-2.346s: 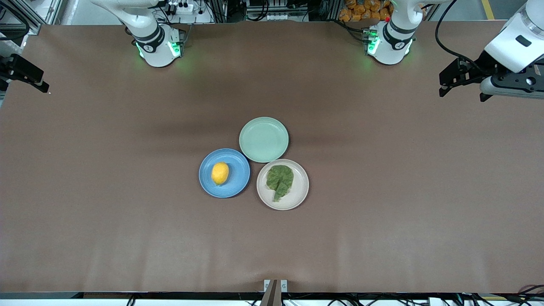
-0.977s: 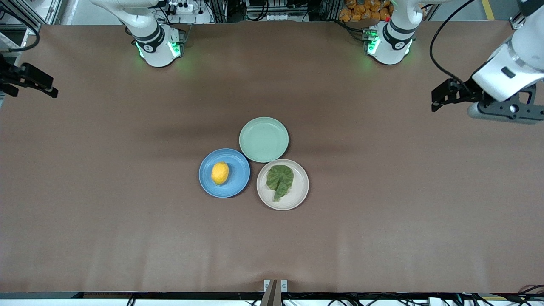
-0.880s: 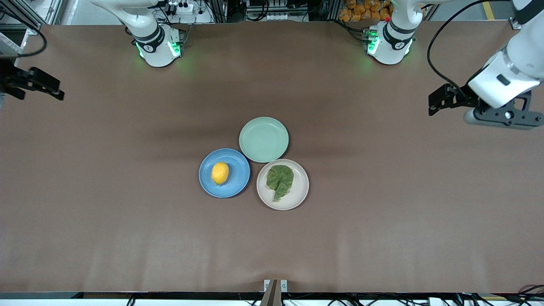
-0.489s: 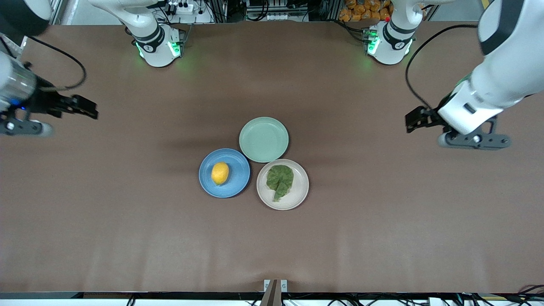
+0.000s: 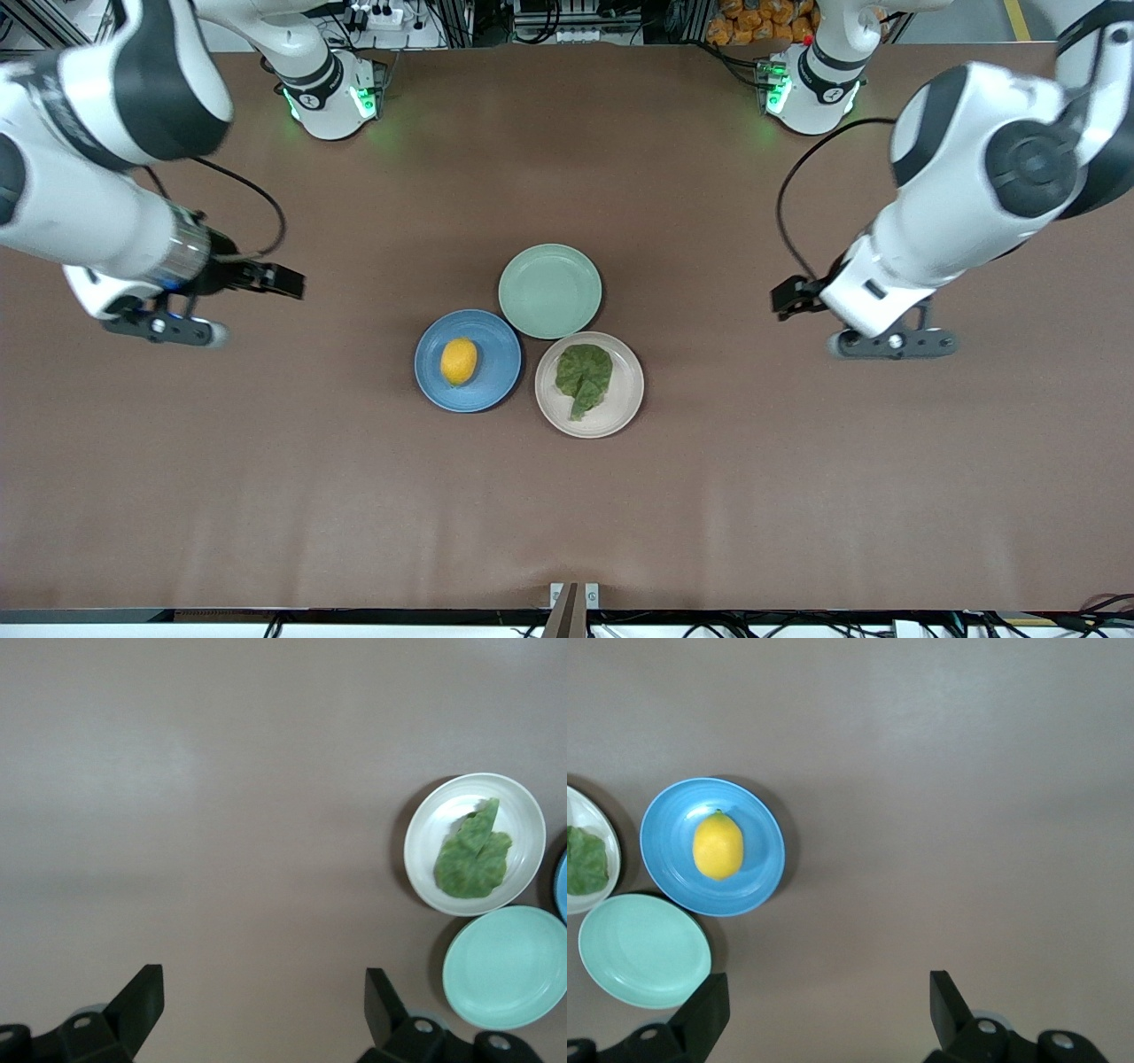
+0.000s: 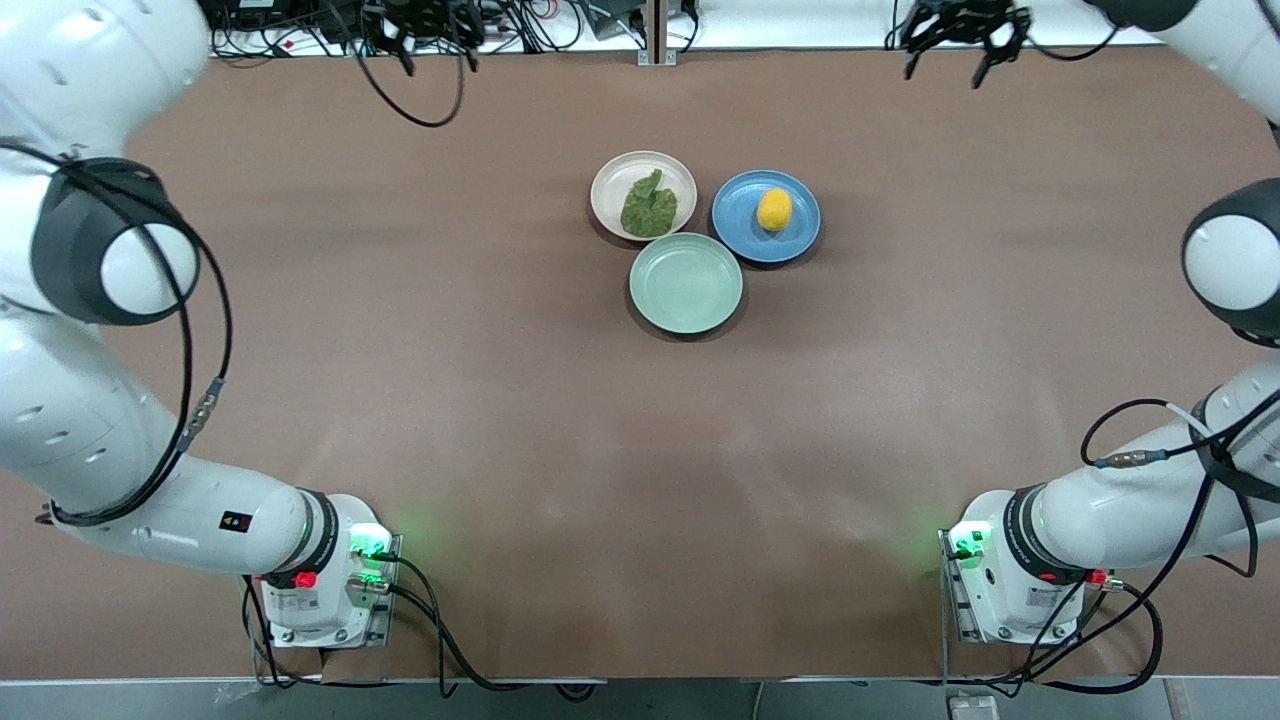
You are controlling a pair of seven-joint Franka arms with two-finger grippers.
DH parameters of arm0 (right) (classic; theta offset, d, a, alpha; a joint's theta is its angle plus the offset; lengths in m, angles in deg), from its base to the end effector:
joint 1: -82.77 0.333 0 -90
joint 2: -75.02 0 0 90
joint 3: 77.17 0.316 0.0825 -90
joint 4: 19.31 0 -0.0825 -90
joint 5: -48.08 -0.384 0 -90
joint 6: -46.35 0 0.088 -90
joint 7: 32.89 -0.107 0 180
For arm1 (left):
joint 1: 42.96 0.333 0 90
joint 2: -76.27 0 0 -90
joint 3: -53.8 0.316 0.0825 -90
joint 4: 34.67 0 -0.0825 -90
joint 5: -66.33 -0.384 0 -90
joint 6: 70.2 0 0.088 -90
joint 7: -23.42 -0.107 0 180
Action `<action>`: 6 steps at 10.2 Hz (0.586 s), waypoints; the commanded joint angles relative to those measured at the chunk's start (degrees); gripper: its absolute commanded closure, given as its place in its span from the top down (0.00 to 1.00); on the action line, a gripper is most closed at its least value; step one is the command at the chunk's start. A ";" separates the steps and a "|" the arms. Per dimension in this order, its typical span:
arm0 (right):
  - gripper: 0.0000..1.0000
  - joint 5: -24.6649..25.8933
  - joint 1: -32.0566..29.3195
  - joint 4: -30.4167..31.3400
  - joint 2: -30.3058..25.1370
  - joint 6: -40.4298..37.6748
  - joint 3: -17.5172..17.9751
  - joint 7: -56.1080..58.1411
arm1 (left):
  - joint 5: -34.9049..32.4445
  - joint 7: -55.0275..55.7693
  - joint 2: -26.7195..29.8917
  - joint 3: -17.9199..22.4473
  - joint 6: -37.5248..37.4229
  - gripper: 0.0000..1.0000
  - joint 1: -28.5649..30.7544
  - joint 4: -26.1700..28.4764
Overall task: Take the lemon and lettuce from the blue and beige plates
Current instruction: 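Move the right gripper to the lemon while the left gripper reaches the lettuce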
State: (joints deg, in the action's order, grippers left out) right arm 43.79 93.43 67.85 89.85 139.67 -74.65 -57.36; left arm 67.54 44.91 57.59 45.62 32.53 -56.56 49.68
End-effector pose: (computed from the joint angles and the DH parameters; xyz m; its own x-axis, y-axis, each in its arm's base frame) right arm 0.6067 0.1470 0.4997 0.9642 -0.2019 -0.1721 -0.2074 -0.9782 -0.0144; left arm 0.6158 -0.2348 0.4942 0.9996 0.0062 -0.0265 0.0078 -0.9981 0.0606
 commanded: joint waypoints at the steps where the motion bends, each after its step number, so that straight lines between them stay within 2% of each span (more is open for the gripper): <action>1: 1.00 -0.81 3.30 -0.50 4.75 4.38 0.20 -7.49 | -0.94 3.80 -4.59 0.18 4.21 1.00 -2.83 -1.65; 4: 1.00 -0.72 6.20 0.02 9.86 12.29 1.08 -14.81 | -1.99 8.28 -10.13 0.71 12.29 1.00 -7.30 -1.65; 6: 1.00 -0.72 7.26 3.53 11.79 20.10 1.43 -15.26 | -5.59 14.33 -13.56 0.71 17.30 1.00 -9.69 -1.82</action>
State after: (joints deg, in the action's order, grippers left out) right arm 43.63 100.31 69.38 100.70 155.66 -73.61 -71.22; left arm 64.61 54.95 46.67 45.75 47.18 -64.40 49.50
